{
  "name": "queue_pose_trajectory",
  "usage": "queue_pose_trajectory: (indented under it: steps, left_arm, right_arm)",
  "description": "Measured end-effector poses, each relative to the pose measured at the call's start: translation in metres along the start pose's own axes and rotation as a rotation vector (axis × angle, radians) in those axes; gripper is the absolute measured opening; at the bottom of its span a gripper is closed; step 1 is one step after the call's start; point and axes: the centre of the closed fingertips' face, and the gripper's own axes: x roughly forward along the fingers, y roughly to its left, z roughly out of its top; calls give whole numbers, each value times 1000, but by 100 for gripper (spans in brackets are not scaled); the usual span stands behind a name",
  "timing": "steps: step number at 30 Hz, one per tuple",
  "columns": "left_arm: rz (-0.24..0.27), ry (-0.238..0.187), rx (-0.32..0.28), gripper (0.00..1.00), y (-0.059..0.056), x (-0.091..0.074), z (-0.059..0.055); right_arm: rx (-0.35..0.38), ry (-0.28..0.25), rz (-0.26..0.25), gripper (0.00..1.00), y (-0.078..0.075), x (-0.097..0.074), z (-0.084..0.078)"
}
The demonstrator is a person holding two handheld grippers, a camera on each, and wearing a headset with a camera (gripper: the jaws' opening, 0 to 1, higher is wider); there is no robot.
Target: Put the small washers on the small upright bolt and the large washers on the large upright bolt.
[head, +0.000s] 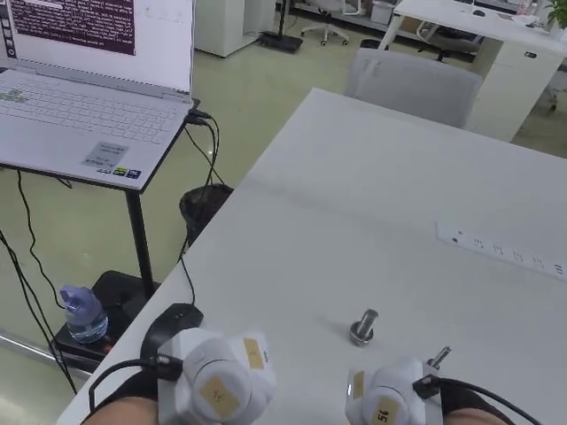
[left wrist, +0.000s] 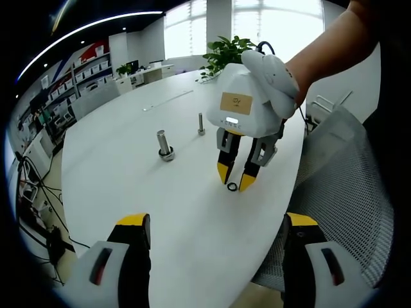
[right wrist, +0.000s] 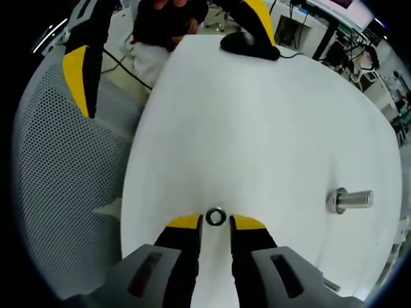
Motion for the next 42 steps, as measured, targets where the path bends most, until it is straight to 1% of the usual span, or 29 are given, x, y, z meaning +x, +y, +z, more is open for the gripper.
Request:
queue_pose_trajectory:
  steps: [4,9,14,16,20,25,27,31,33,36,38,42]
  left_arm:
    - [0,0,0,84,0,0,0]
    - [2,-2,-2,84,2,1,2]
    - [0,3,0,83,1,2,2]
    - [-1,4,-2,83,1,3,2]
    - [-3,4,-1,82,-1,4,2]
    - [-2,6,-5,82,-1,3,1]
    - [-1,11,-5,82,-1,3,-1]
    - [2,5,-4,83,0,1,0]
    - [6,-8,-3,84,1,0,3]
    - [5,-12,-3,85,1,1,5]
    - [4,-16,0,85,1,2,6]
    - [0,-23,-3,87,0,4,9]
  right_arm:
    - [-6,8,-8,15,-2,0,-1]
    - [-2,16,-10,15,-3,0,-1]
    - [6,0,-16,14,-5,-1,-1]
    - [30,-5,-14,14,-5,-2,-2]
    - [35,-10,-18,14,-5,-1,-2]
    - [68,-22,-24,13,-6,-1,-2]
    - [78,-19,-28,13,-7,-2,-3]
    - [113,-14,-25,13,-8,-7,-12]
    - [133,-19,-28,13,-11,-13,-16]
    - [166,-29,-35,13,-14,-23,-24]
    - [193,-28,-30,13,-16,-30,-32]
    - [235,-26,-45,13,-23,-46,-52]
